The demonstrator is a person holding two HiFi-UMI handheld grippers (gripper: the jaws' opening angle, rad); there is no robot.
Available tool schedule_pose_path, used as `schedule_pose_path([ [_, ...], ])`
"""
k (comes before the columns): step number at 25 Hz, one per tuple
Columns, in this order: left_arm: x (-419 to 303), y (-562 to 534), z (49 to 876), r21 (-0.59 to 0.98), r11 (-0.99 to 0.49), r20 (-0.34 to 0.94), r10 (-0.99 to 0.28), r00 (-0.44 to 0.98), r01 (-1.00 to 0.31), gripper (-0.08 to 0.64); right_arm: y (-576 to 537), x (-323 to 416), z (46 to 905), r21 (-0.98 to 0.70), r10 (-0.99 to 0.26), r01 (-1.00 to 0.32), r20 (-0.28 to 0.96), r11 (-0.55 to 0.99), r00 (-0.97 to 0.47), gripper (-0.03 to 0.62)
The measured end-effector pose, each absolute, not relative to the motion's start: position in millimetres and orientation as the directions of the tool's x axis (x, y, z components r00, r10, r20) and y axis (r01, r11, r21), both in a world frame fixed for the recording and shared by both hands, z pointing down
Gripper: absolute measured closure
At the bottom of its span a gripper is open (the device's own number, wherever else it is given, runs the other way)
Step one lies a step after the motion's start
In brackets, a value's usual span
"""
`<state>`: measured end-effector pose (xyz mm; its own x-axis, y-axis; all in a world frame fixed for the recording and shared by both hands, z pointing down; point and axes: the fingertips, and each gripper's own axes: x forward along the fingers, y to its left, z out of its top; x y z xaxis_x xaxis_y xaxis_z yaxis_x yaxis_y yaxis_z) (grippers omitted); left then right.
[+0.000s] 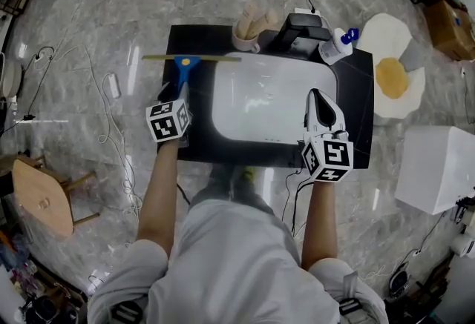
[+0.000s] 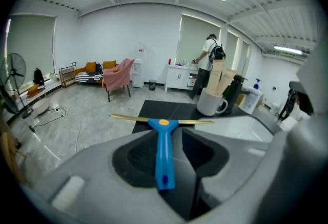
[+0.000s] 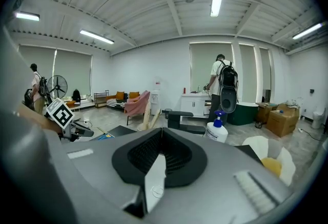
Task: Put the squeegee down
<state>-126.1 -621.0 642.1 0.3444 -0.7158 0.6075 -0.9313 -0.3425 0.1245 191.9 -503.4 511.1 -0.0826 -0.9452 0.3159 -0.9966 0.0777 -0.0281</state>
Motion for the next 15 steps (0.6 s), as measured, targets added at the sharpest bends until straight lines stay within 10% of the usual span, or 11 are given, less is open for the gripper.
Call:
schedule_pose_path([
  [15,-124.0,-553.8,556.0,0.098,-0.338,0.479,-0.808,0.342,-0.936,0.485,-446.2,191.3,465.7,-0.039,-0.964,-0.994,0.242,0.106,-0.113,0.589],
])
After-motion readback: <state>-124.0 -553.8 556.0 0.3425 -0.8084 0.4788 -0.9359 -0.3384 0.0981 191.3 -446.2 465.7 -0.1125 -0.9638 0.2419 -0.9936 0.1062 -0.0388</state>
